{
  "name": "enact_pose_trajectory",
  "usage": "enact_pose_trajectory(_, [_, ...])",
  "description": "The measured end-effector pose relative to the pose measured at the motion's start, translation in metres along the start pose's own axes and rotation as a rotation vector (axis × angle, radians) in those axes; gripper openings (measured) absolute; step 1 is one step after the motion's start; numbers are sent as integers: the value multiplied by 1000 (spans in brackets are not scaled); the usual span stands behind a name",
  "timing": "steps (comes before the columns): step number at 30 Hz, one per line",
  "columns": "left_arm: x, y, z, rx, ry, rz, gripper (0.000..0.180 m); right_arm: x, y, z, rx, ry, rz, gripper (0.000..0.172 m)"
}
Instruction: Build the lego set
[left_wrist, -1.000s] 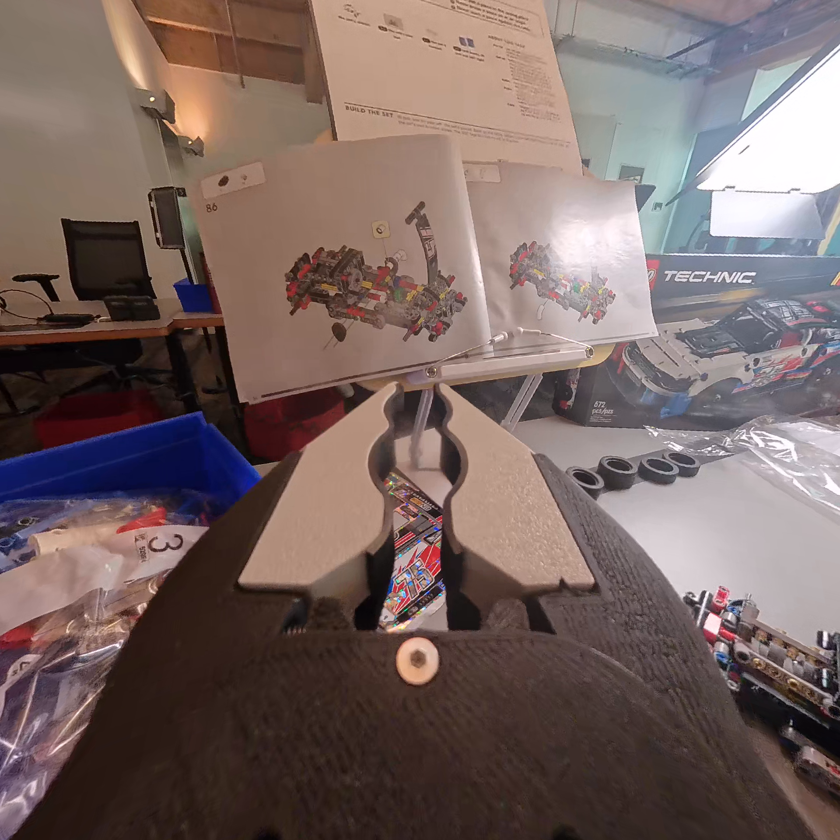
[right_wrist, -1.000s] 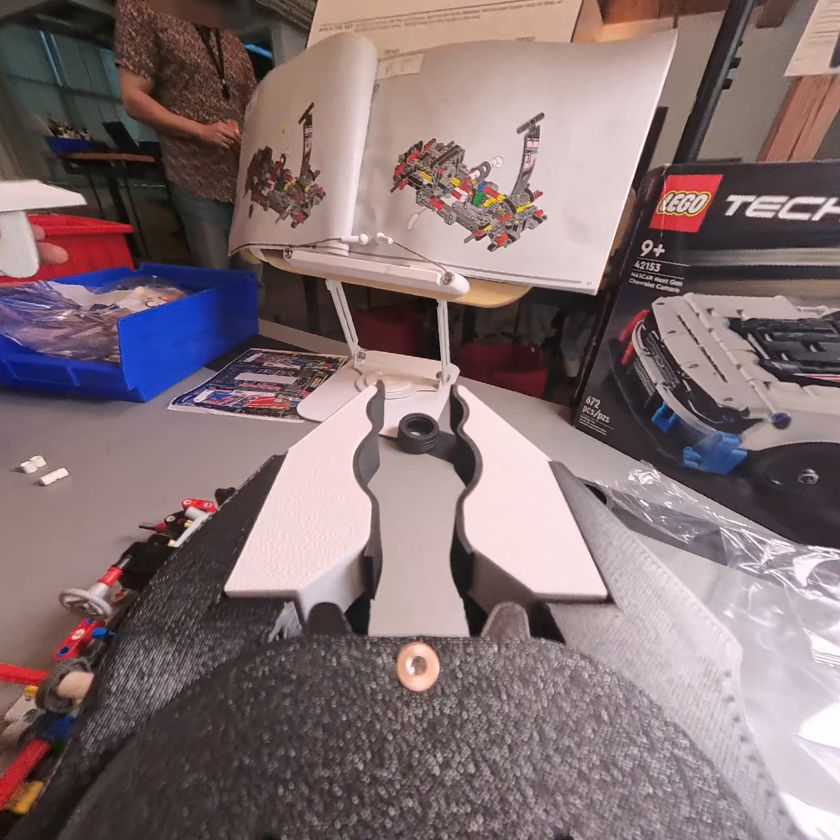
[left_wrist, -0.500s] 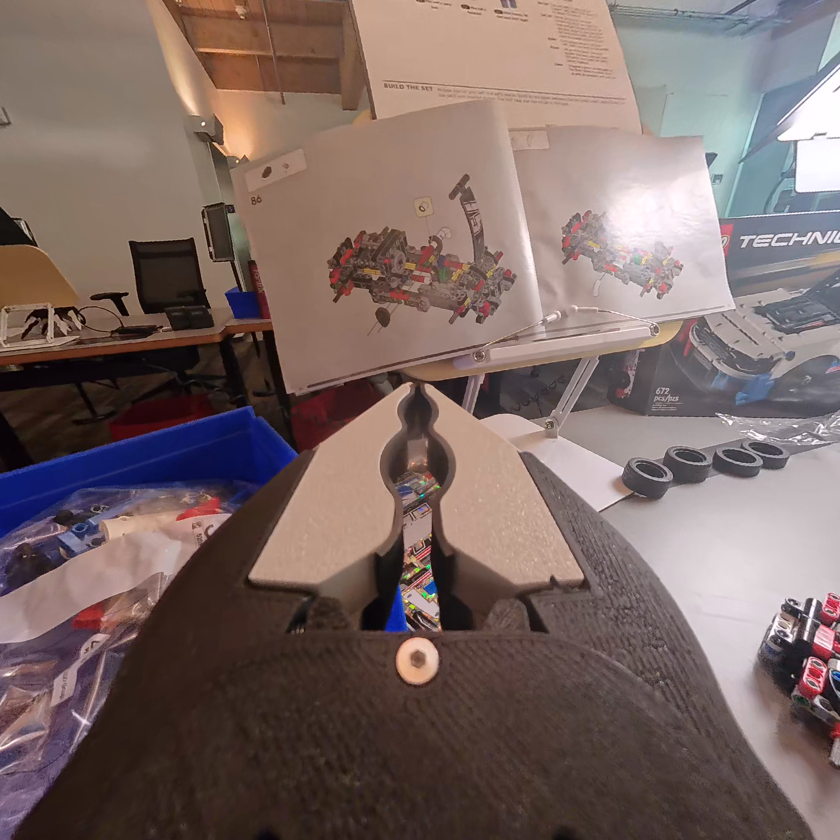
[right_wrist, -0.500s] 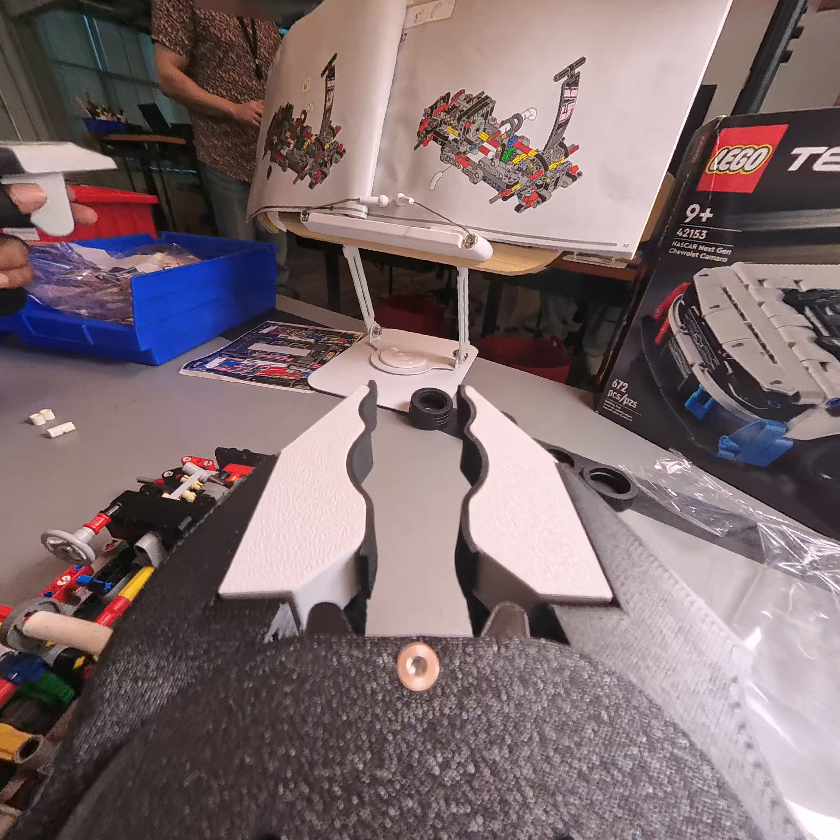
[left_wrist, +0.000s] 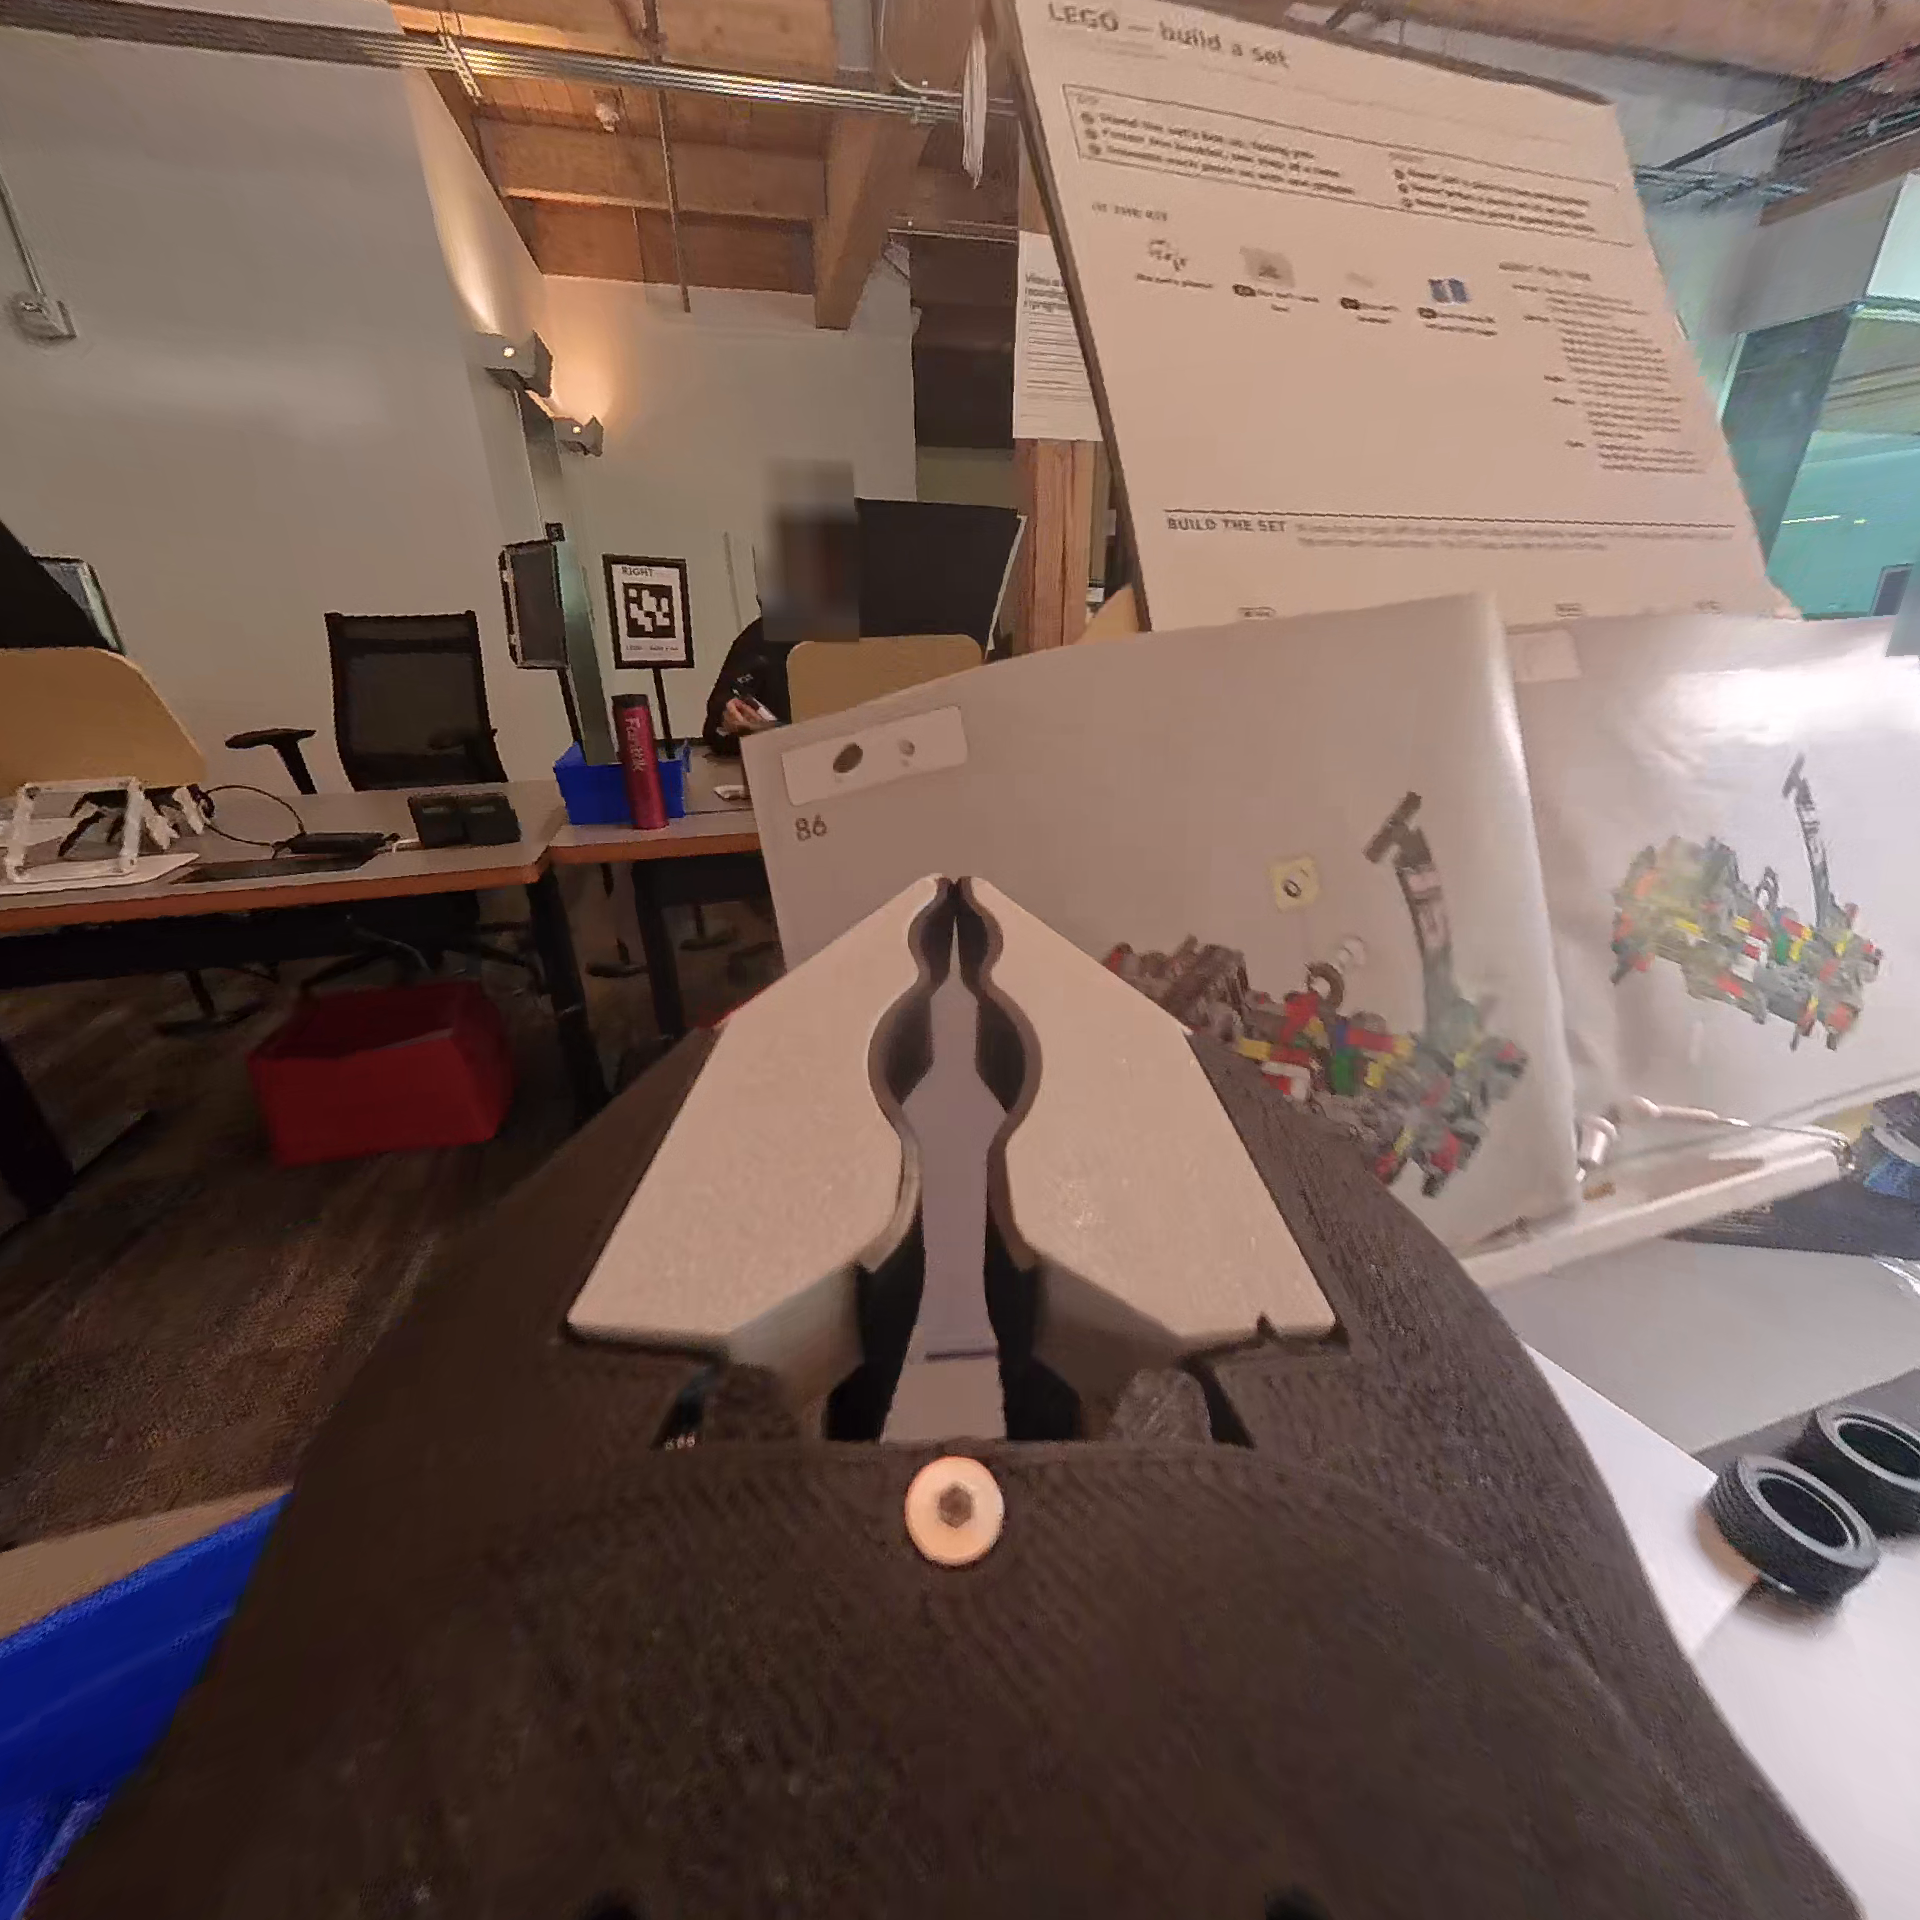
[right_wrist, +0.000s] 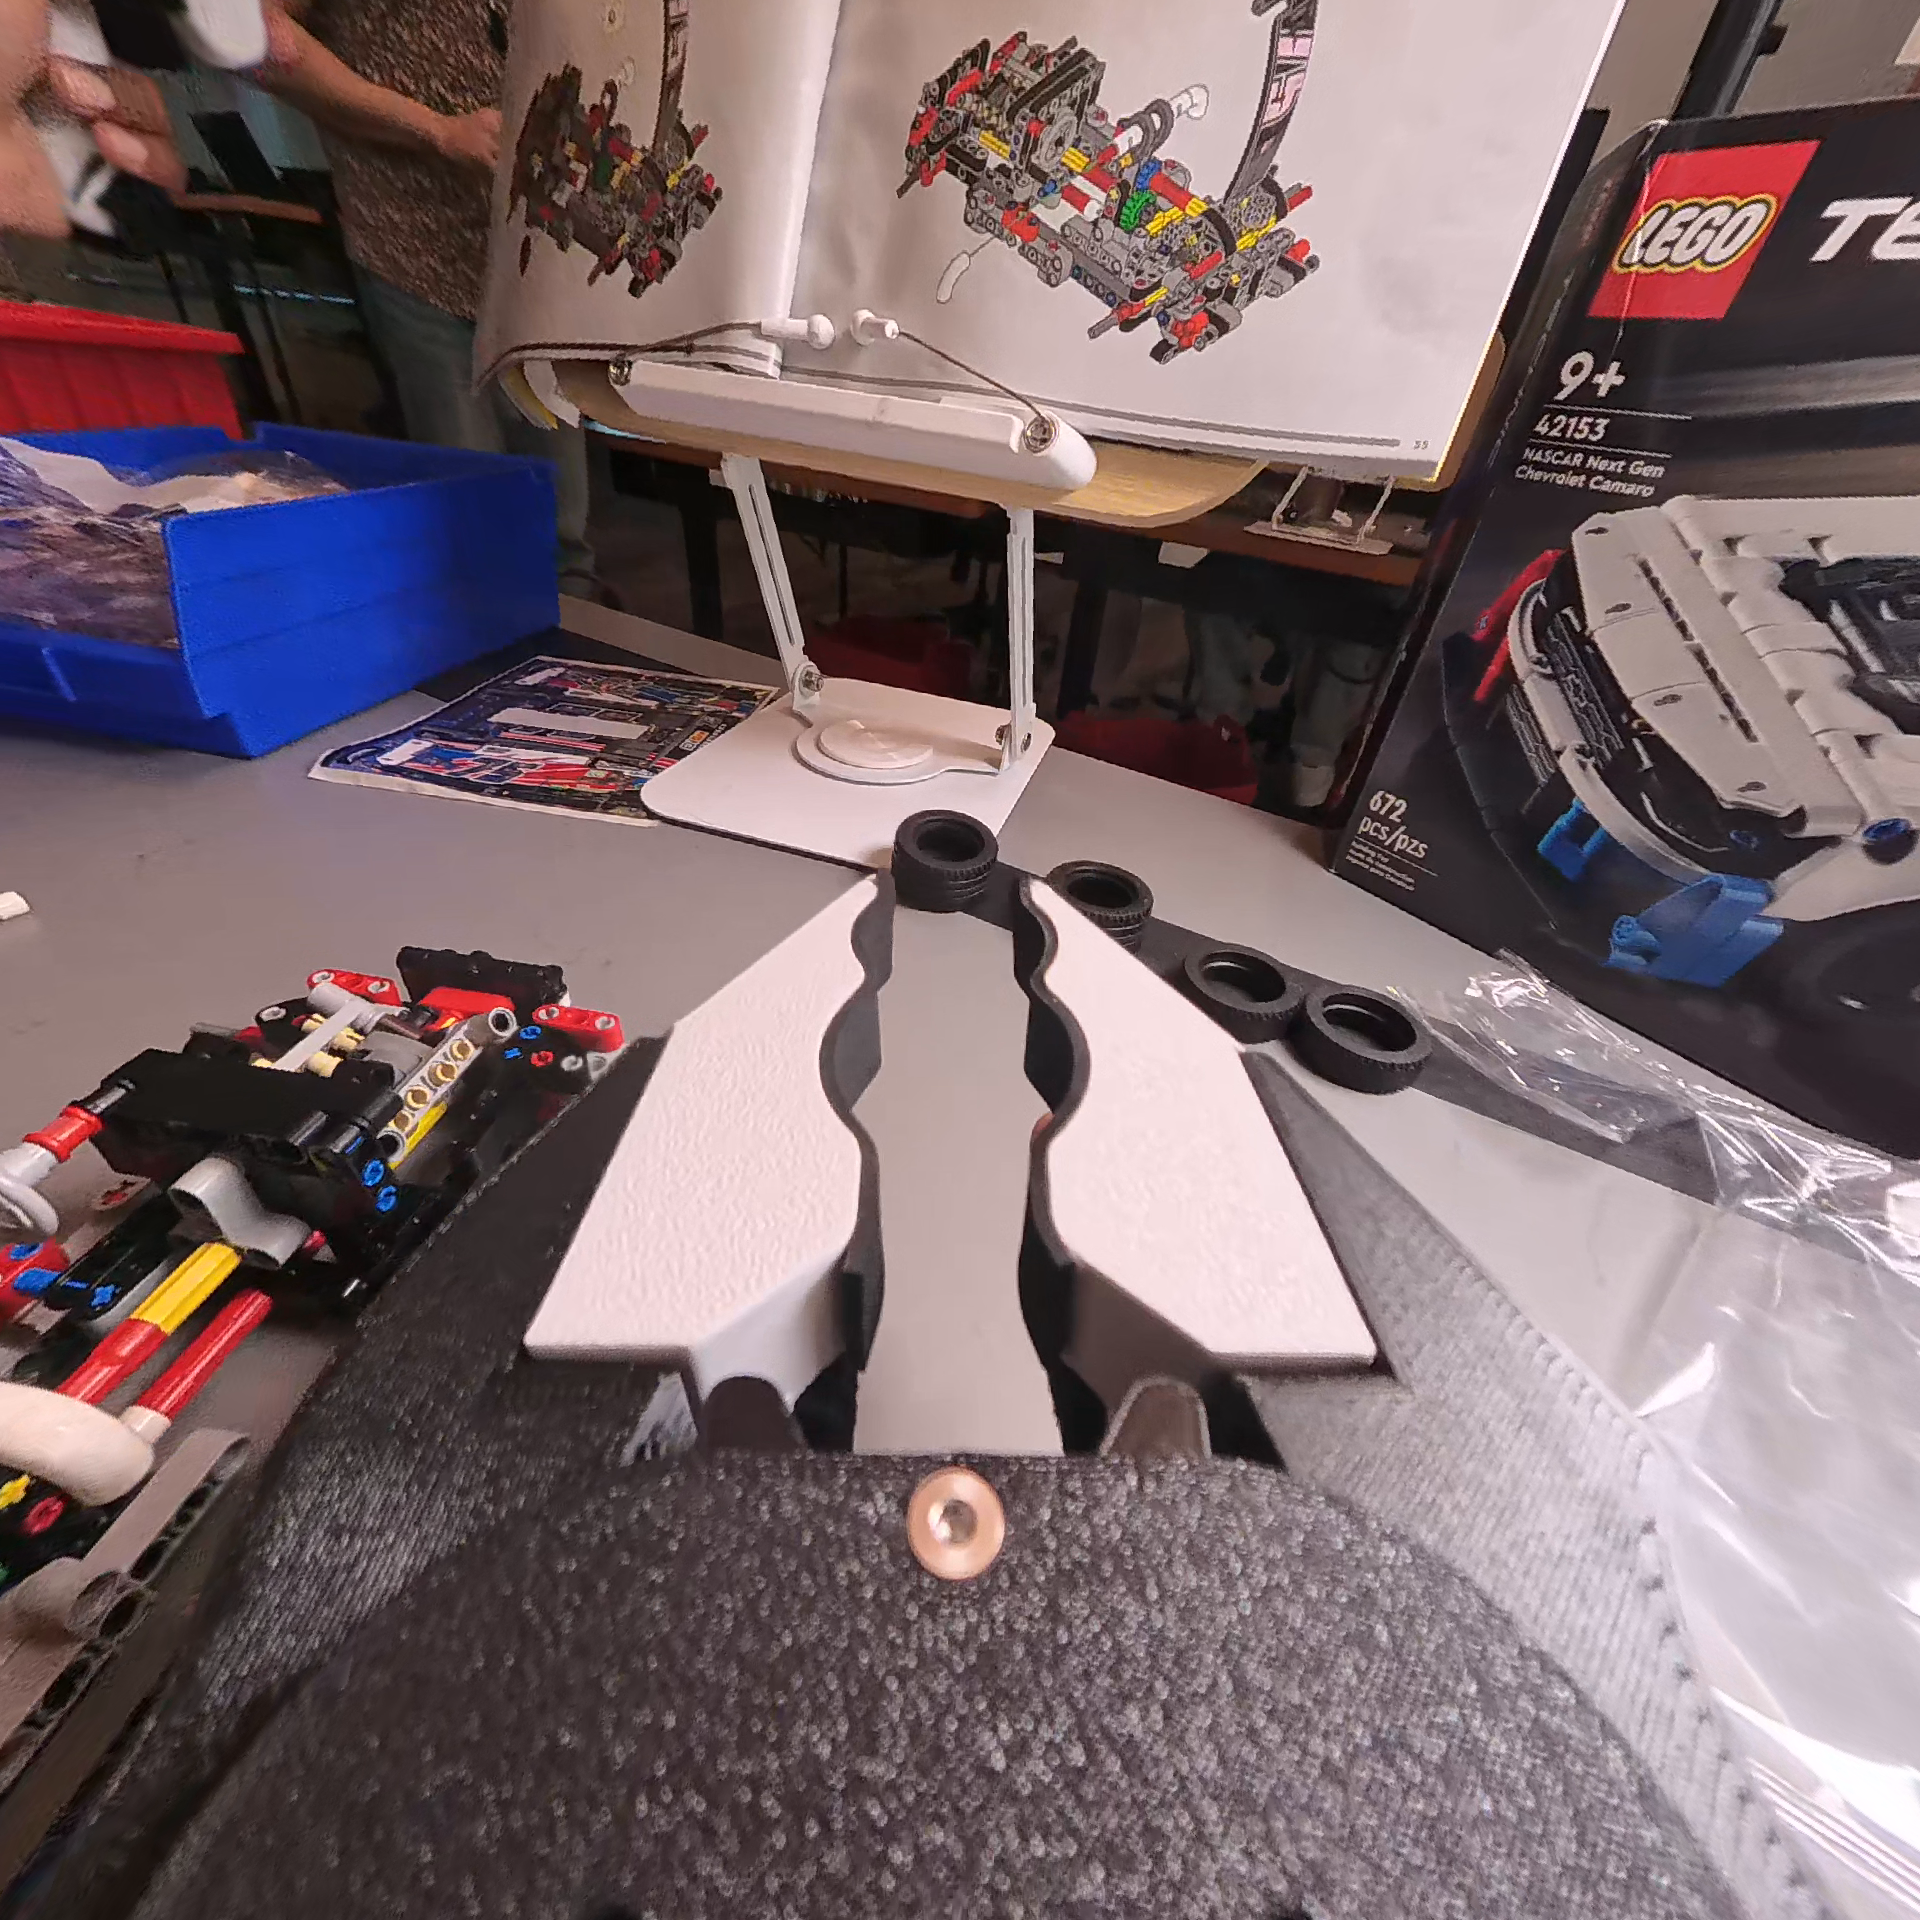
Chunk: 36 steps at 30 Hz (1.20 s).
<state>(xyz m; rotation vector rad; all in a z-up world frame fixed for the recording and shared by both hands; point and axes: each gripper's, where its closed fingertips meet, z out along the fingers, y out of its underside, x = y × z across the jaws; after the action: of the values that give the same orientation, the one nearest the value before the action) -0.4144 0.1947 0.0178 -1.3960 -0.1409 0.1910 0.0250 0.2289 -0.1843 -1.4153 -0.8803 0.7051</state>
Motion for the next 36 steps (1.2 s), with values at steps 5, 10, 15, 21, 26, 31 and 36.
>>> enact_pose_trajectory(5, [-17,4,39,-23,-12,40,0,2,6,1,-20,12,-16,19])
enact_pose_trajectory(10, [-10,11,49,-29,28,33,0,2,7,2,-21,13,-19,19])
enact_pose_trajectory(15, [31,11,39,-22,145,77,0,1,7,2,-23,9,-22,18])
enact_pose_trajectory(21, [73,7,3,-75,264,119,0,0,7,1,-19,16,-27,18])
enact_pose_trajectory(26, [105,11,-74,-196,462,235,9,-2,7,-1,-22,7,-39,18])
enact_pose_trajectory(31, [86,36,-181,-400,539,321,21,-5,-6,-9,-16,-10,-76,18])
enact_pose_trajectory(36, [7,71,-279,-612,342,369,18,-13,-10,-27,-20,-46,-57,18])
